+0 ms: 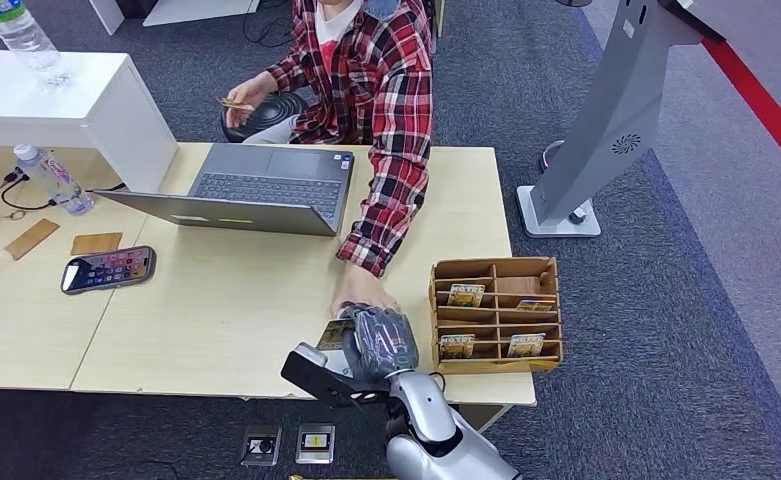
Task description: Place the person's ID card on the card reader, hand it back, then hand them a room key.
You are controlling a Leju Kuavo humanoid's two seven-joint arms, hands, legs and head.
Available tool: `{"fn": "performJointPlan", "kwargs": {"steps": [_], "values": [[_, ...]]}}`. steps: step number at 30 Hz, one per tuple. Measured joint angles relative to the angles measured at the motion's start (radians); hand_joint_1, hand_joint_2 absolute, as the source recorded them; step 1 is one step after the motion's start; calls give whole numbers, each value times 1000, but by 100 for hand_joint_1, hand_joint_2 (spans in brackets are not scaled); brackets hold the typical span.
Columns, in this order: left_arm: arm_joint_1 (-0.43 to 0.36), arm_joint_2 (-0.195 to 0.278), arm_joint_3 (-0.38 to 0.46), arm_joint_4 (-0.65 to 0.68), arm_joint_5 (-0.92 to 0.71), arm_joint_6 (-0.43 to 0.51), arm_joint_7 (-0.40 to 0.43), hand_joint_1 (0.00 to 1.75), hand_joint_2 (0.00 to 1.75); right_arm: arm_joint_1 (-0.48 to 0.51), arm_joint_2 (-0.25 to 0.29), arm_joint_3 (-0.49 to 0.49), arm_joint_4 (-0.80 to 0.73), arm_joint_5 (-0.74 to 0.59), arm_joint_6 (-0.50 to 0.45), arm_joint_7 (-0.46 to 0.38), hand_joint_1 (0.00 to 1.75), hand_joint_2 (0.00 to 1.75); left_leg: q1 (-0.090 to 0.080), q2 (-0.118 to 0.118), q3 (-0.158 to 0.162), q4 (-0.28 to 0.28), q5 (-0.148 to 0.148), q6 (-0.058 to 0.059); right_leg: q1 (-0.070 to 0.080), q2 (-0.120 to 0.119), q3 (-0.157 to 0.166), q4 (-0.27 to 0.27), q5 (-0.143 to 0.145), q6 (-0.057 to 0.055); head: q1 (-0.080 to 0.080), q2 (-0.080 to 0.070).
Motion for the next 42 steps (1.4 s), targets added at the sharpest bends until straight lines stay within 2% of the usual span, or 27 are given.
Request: {"fn": "performJointPlan", "kwargs": {"steps": [13, 27, 31, 37, 39, 42], "values": [[-2, -1, 0, 3, -8, -2, 10, 0, 175, -12, 63, 1, 189, -7, -31, 5, 175, 175, 0, 0, 0, 0, 0, 0, 0, 0, 0, 0, 0, 0, 0, 0], [1, -2, 0, 4, -9, -3, 11, 0, 175, -43, 49, -5, 245, 43, -98, 75, 175, 175, 0, 0, 1, 0, 1, -1, 0, 0, 0, 0, 0, 0, 0, 0], [11, -2, 0, 5, 3, -1, 5, 0, 175, -43, 12, -16, 149, 109, -78, 101, 175, 175, 0, 1, 1, 0, 1, -1, 0, 1, 0, 0, 0, 0, 0, 0], [28, -1, 1, 6, 30, 2, -27, 0, 175, -41, -108, -47, -199, 193, -64, 123, 175, 175, 0, 0, 0, 0, 1, -1, 0, 1, -1, 0, 0, 0, 0, 0], [29, -1, 2, 7, 39, 5, -32, 0, 175, -32, -151, -65, -311, 236, -81, 152, 175, 175, 0, 0, 0, 0, 1, -1, 0, 0, -1, 0, 0, 0, 0, 0], [31, -1, 2, 8, 50, 11, -33, 0, 175, -14, -222, -114, -471, 346, -106, 239, 175, 175, -1, 0, 1, 0, 1, -1, -1, 0, -1, 0, 0, 0, 0, 0]]}}
